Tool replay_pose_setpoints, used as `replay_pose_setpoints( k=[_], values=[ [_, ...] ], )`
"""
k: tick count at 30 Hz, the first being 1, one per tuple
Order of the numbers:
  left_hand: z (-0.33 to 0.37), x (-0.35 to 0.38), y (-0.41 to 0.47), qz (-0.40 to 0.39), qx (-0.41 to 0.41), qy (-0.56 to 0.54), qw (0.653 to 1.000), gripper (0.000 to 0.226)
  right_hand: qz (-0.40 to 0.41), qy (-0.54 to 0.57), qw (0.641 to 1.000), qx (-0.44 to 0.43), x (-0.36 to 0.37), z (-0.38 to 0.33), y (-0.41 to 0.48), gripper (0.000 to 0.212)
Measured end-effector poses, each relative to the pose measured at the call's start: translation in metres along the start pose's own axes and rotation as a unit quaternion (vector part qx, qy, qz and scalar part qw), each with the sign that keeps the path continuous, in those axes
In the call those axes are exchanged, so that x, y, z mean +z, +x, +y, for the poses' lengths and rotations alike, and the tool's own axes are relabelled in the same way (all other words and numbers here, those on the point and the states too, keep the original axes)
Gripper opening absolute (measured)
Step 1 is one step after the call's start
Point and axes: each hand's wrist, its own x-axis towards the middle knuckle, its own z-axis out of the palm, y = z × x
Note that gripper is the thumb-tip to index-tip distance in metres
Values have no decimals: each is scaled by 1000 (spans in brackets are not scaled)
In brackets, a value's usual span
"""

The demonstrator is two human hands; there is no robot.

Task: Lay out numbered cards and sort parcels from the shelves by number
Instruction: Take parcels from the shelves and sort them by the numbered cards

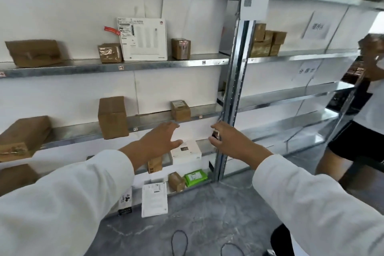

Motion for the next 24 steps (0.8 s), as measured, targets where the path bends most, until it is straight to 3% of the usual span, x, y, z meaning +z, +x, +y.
replay_pose_setpoints(
  k=[9, 24],
  values=[
    [1, 41, 122, -33, 72, -4, 997, 62, -21, 1, 998, 64, 10, 64, 77, 53],
    [-53, 81, 306, -85, 102, -27, 991, 61, -62, 15, 991, 119, 52, 122, 232, 51]
  ],
)
